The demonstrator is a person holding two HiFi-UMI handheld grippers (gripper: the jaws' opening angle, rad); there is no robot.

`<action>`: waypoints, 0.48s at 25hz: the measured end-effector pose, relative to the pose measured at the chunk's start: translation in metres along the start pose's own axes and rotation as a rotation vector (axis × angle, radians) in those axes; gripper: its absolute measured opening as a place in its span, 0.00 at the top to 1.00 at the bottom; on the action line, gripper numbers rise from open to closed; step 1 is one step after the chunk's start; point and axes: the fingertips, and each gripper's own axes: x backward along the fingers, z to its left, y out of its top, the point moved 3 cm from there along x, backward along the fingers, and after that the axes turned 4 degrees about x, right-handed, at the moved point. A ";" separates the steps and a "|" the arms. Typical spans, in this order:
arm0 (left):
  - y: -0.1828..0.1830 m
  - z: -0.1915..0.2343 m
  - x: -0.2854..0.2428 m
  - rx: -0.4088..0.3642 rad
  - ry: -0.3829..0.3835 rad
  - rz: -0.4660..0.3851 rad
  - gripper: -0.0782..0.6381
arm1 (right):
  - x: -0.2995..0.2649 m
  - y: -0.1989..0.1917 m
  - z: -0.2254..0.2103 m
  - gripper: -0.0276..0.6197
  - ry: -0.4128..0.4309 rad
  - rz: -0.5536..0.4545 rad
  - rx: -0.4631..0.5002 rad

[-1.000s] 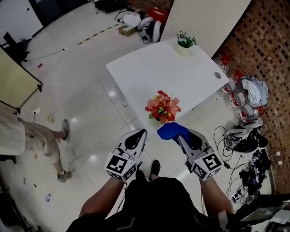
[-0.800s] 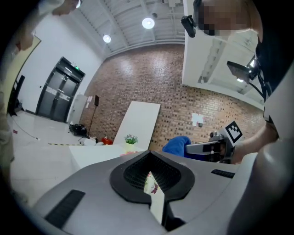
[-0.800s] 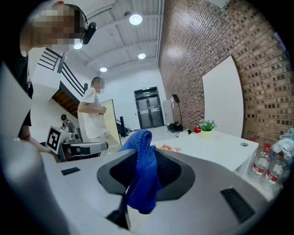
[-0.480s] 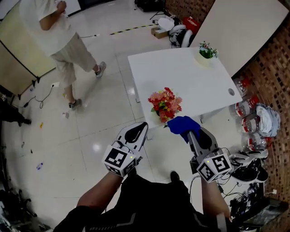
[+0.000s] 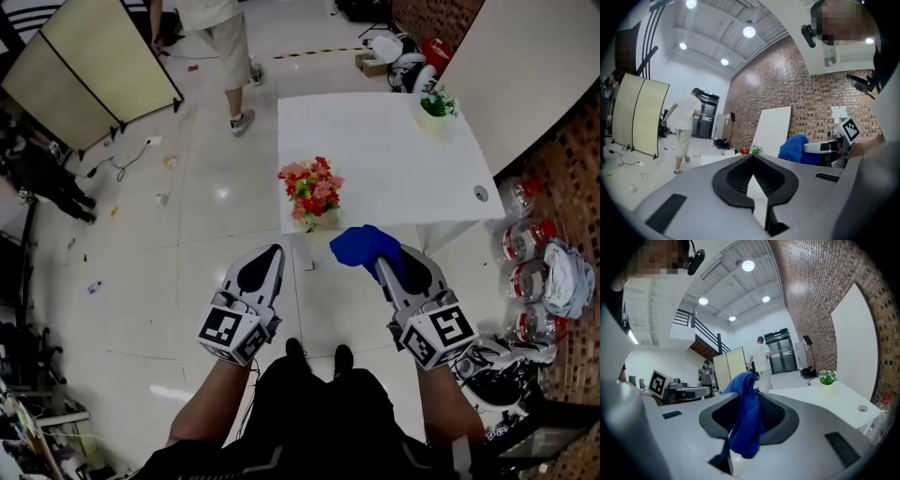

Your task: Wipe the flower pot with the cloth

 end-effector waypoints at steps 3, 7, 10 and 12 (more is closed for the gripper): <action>0.006 -0.020 0.021 -0.011 0.024 -0.001 0.89 | 0.011 0.001 0.004 0.81 0.022 -0.011 -0.017; 0.010 -0.035 0.051 -0.033 0.034 -0.019 0.89 | 0.024 0.000 0.022 0.81 0.014 -0.031 -0.020; 0.007 -0.041 0.077 -0.025 0.039 -0.031 0.89 | 0.036 0.004 0.046 0.81 0.002 -0.037 -0.009; 0.010 -0.044 0.094 -0.002 0.028 -0.025 0.89 | 0.046 0.009 0.064 0.81 -0.017 -0.047 -0.013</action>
